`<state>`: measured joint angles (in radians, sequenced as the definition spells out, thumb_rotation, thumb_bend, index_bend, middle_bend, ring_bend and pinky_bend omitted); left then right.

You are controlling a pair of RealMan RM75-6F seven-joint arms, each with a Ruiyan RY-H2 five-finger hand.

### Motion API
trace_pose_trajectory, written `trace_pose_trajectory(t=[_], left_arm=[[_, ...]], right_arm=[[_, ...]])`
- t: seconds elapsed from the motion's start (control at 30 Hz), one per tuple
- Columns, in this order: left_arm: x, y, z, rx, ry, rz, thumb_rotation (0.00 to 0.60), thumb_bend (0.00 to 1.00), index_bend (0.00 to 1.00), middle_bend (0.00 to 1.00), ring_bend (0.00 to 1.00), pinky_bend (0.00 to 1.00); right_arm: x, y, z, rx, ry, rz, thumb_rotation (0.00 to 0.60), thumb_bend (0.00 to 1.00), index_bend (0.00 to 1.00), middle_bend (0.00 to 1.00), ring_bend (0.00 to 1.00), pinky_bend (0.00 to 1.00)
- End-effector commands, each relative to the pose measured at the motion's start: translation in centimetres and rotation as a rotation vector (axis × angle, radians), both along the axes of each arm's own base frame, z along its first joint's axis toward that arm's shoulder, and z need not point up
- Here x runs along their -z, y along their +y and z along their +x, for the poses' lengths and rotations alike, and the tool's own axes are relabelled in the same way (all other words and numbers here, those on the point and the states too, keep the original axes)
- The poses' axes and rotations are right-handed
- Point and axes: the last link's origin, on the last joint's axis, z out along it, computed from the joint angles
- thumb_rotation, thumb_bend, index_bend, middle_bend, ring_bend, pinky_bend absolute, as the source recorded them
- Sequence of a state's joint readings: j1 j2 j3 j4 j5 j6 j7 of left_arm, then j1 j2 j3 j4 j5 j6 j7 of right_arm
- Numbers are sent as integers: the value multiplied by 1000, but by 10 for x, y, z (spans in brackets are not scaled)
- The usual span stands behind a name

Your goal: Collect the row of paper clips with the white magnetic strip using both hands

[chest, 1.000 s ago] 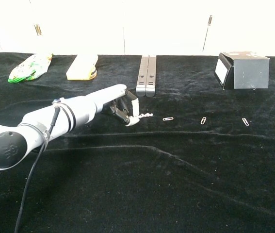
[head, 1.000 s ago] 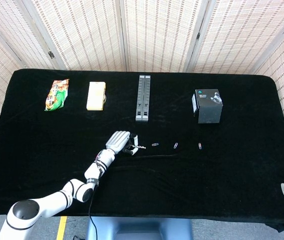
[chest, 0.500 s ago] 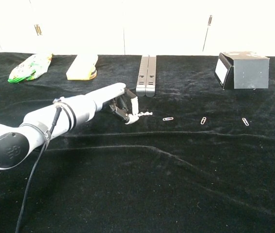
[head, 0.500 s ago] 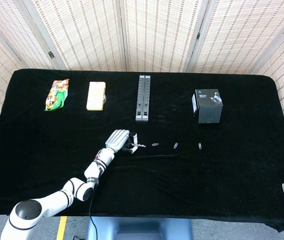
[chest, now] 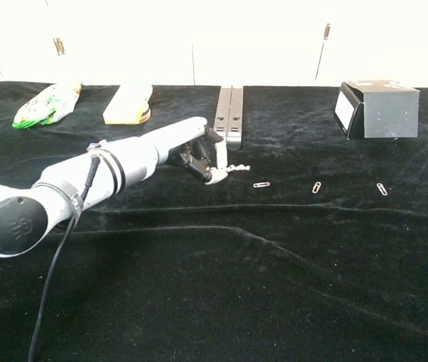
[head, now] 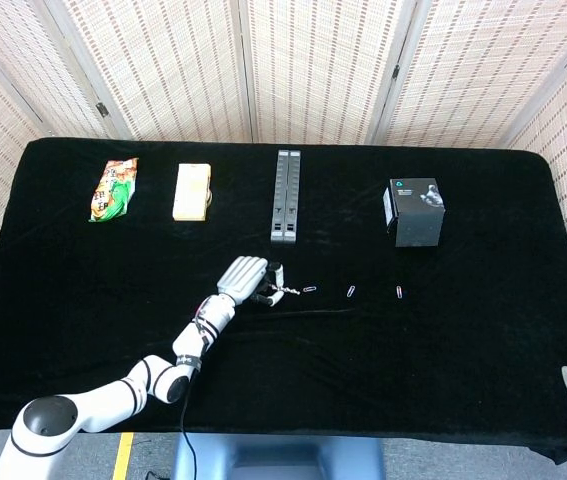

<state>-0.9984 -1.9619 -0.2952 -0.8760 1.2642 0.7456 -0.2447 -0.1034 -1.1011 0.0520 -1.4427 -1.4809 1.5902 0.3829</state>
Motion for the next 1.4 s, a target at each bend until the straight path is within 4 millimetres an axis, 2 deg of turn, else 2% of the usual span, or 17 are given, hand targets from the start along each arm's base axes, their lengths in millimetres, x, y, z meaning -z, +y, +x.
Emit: trace_pose_trajectory(t=[0.03,0.4,0.9,1.07,1.27,1.33,1.4], left_arm=[[-1,-7,6,19,5,-1,600,508,800,1000,1000,1000],[7,-22,18,53,42,16,600,510,802,1000,1000,1000],[33,-61,30,107,112,2,600,511,803,1000,1000,1000],[32,-63,31,112,116,11,600,511,800,1000,1000,1000],[28,-66,32,117,97,-2,600,500,756,1000,1000,1000],[27,-67,32,123,99,-4,600,466,712,1000,1000,1000],[26,-68,30,119,106,-11,600,417,601,1000,1000,1000]], right_arm=[[-1,0,-1,-1,-3,2,600,359,101,0,0,0],[-4,10,3,-27,-13,-27,600,359,101,0,0,0],[-13,25,9,-88,-25,-54,600,360,101,0,0,0],[-12,26,9,-90,-23,-53,600,360,101,0,0,0],[-11,24,8,-85,-21,-46,600,360,101,0,0,0],[-11,23,8,-85,-20,-46,600,360,101,0,0,0],[-11,23,9,-84,-19,-46,600,360,101,0,0,0]])
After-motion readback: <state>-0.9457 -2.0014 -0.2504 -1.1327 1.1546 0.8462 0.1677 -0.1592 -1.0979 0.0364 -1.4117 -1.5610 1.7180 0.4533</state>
